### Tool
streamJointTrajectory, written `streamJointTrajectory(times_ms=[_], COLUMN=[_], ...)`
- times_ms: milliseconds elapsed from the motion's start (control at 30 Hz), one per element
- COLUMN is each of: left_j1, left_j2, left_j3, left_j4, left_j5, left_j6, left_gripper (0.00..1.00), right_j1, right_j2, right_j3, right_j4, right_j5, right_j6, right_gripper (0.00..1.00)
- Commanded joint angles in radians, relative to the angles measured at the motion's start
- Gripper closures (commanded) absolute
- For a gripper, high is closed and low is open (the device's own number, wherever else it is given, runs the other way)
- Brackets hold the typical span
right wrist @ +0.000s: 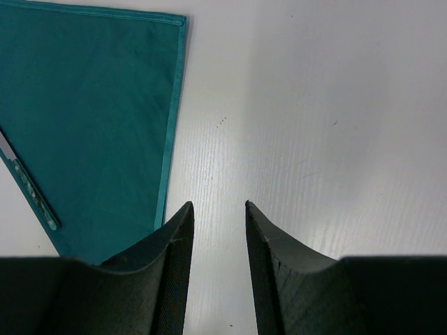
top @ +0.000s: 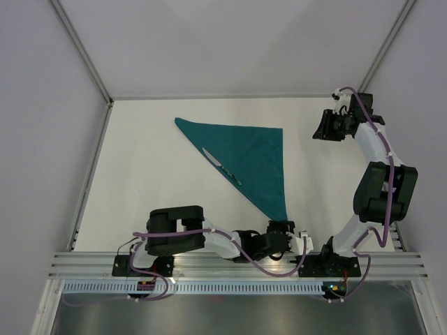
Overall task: Fold the napkin, place the utensils inside, and roll it up
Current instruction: Fold the napkin
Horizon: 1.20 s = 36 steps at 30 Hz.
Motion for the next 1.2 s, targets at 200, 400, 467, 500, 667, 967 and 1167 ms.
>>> streamJointTrajectory(times_ms=[200, 400, 467, 500, 667, 967, 1167], left_j1=[0.014, 0.019, 0.019, 0.019, 0.037, 0.1, 0.224], left_j2=[0.057, 0.056, 0.042, 0.034, -0.028, -0.076, -0.143], left_j3=[0.042, 0.042, 0.046, 0.048, 0.065, 0.106, 0.071], left_j4=[0.043, 0.043, 0.04, 0.037, 0.007, -0.033, -0.036], left_j5=[0.007, 0.014, 0.017, 0.025, 0.076, 0.16, 0.23], left_j6=[-0.037, -0.04, -0.043, -0.049, -0.103, -0.29, -0.474], left_gripper=[0.61, 0.88, 0.94, 0.98, 0.98, 0.98, 0.98], right_j1=[0.0, 0.0, 0.0, 0.0, 0.0, 0.0, 0.0], right_j2=[-0.044, -0.04, -0.041, -0.04, -0.04, -0.041, -0.037], right_j3=[0.0, -0.001, 0.0, 0.0, -0.003, 0.002, 0.002], right_j4=[0.026, 0.026, 0.027, 0.026, 0.027, 0.026, 0.024], right_j5=[-0.016, -0.015, -0.013, -0.013, -0.012, -0.015, -0.019], right_j6=[-0.004, -0.004, -0.005, -0.004, -0.004, -0.008, -0.01], right_gripper=[0.59, 0.59, 0.59, 0.59, 0.59, 0.59, 0.59])
